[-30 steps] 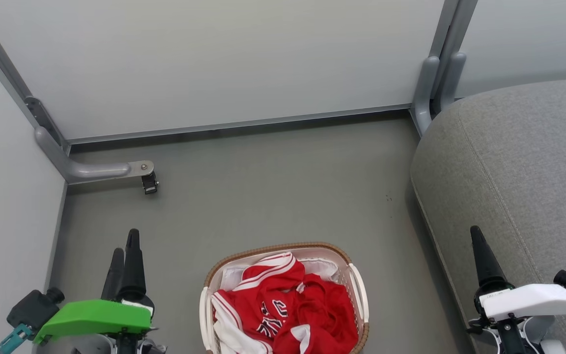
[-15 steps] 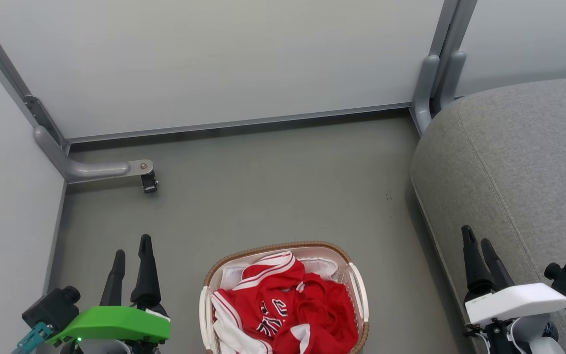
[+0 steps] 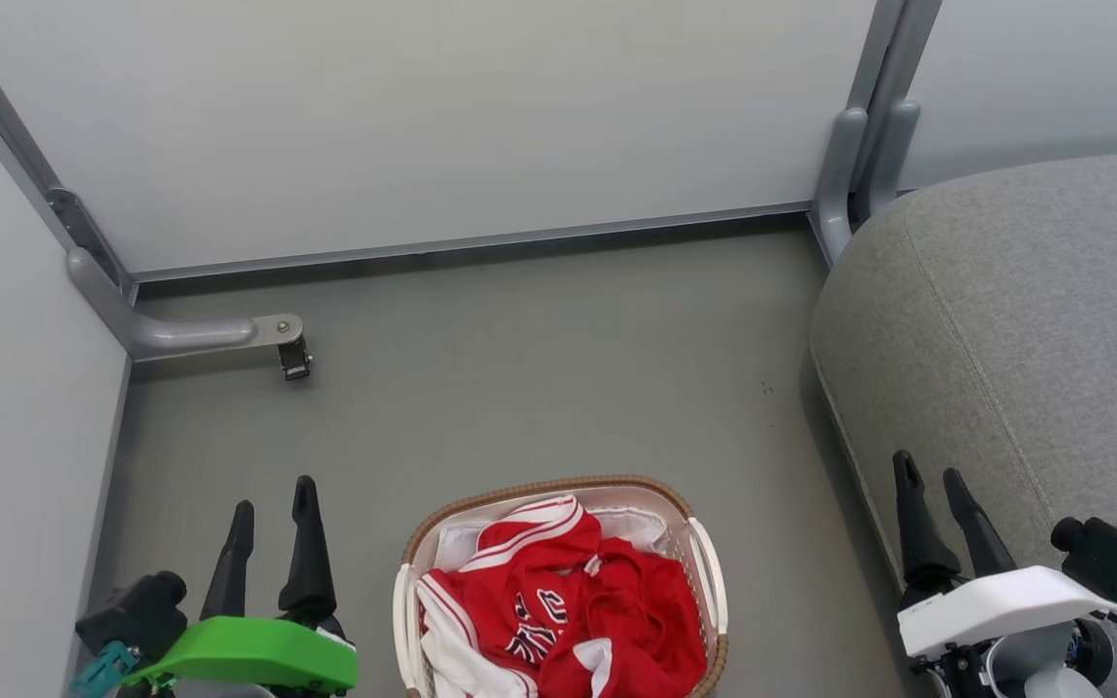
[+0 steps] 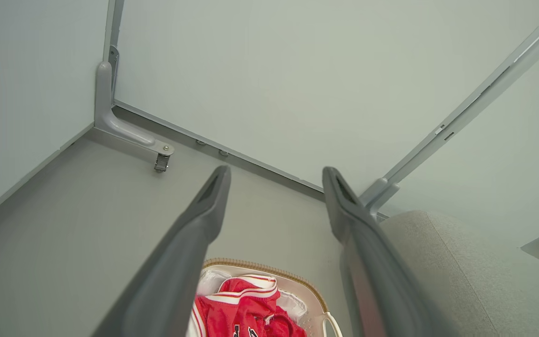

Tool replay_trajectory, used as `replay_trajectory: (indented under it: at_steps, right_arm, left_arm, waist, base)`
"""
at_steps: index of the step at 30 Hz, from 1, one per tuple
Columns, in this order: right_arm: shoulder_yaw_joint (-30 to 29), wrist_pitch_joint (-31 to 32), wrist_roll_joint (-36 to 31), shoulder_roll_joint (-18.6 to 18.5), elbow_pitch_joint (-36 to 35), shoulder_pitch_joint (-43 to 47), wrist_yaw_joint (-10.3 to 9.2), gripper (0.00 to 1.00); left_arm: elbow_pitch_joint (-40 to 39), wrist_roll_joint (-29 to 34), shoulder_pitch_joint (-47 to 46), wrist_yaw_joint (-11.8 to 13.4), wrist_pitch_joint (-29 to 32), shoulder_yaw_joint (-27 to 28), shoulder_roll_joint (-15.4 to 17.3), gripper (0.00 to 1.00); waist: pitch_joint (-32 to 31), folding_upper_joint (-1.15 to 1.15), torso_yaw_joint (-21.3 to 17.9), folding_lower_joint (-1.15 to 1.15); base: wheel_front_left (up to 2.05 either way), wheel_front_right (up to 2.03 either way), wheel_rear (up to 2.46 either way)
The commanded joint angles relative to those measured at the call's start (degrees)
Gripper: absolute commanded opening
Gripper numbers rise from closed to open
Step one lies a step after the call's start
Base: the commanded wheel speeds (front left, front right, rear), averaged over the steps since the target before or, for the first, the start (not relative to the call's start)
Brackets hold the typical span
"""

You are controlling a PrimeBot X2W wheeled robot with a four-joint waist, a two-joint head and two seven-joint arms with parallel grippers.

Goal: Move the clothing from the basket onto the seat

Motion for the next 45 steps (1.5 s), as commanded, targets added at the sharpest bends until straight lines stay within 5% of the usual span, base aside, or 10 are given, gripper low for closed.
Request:
replay_trajectory:
  at_steps: [1, 45]
  right_arm:
    - [0.21, -0.69, -1.75, -0.37, -0.24, 0.03, 0.01, 1.00]
    - [3.12, -6.07, -22.79, -0.62, 1.72, 1.60, 0.02, 1.00]
  left_arm:
    - [-0.40, 1.39, 0.11, 0.34, -0.68, -0.21, 0.41, 1.00]
    - [4.49, 18.10, 2.47, 1.61, -6.00, -3.69, 0.56, 1.00]
  waist:
    - [0.01, 0.00, 0.01, 0.00]
    - [-0.31, 0.00, 0.60, 0.00]
  base:
    - [0.00, 0.00, 0.00]
    - [0.00, 0.00, 0.00]
